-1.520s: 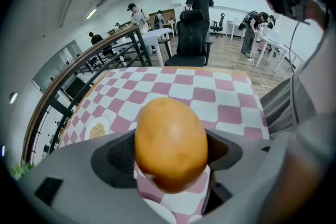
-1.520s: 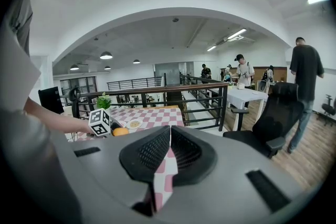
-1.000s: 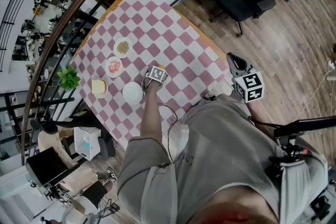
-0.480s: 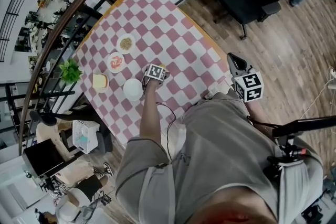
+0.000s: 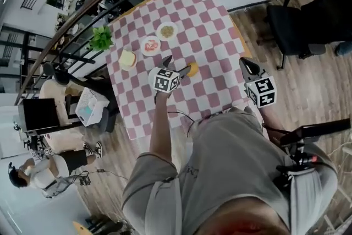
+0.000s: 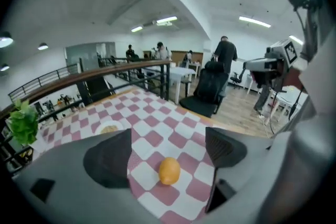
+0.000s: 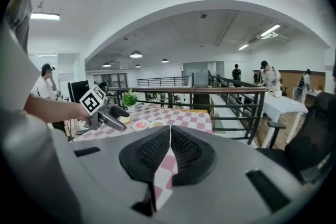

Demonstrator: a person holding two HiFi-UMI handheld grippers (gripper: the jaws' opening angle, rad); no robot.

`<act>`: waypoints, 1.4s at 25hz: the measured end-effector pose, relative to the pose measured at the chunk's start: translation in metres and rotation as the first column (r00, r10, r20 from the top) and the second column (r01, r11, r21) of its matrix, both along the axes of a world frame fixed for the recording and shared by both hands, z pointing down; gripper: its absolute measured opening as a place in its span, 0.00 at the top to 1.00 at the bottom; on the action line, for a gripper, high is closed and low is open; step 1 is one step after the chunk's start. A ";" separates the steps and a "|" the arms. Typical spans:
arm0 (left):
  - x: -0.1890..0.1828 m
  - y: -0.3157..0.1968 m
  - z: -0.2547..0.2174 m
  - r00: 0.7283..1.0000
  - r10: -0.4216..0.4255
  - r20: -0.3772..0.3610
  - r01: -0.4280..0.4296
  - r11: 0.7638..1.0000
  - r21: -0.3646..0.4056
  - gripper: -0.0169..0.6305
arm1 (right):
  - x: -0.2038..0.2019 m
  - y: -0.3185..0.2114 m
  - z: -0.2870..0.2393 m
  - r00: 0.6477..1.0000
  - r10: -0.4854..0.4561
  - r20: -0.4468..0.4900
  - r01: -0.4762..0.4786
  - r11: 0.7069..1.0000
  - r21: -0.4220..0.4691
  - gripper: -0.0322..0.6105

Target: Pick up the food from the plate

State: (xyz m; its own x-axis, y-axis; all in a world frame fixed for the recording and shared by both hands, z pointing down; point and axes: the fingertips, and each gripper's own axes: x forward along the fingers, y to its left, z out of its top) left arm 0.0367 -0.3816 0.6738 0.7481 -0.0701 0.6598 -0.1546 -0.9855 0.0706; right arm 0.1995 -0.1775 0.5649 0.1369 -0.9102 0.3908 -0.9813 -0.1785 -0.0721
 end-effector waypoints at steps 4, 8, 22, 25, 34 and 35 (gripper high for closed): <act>-0.043 -0.008 -0.087 0.964 -0.155 -0.217 0.181 0.977 0.109 0.28 | -0.033 -0.053 -0.019 0.989 -0.149 -0.022 0.150 0.987 0.058 0.92; -0.095 -0.004 -0.160 0.871 -0.269 -0.412 0.377 0.903 0.208 0.28 | -0.062 -0.096 -0.044 0.969 -0.243 -0.046 0.247 0.961 0.124 0.92; -0.163 0.009 -0.220 0.751 -0.354 -0.557 0.586 0.747 0.315 0.48 | -0.104 -0.139 -0.081 0.938 -0.336 -0.088 0.347 0.914 0.208 0.92; -0.163 0.016 -0.227 0.728 -0.341 -0.594 0.583 0.765 0.274 0.96 | -0.105 -0.136 -0.084 0.934 -0.344 -0.097 0.357 0.910 0.209 0.93; -0.167 0.015 -0.226 0.707 -0.369 -0.604 0.596 0.771 0.226 0.96 | -0.106 -0.133 -0.086 0.929 -0.356 -0.098 0.369 0.903 0.220 0.93; -0.168 0.016 -0.226 0.699 -0.369 -0.612 0.594 0.777 0.210 0.96 | -0.105 -0.132 -0.086 0.930 -0.355 -0.097 0.368 0.903 0.221 0.93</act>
State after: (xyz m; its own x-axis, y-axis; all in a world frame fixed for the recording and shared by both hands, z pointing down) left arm -0.1316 -0.3655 0.4474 0.7443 -0.6672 0.0304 -0.6650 -0.7446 -0.0585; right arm 0.0943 -0.3098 0.4786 -0.2042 -0.9650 0.1644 -0.9787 0.2047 -0.0139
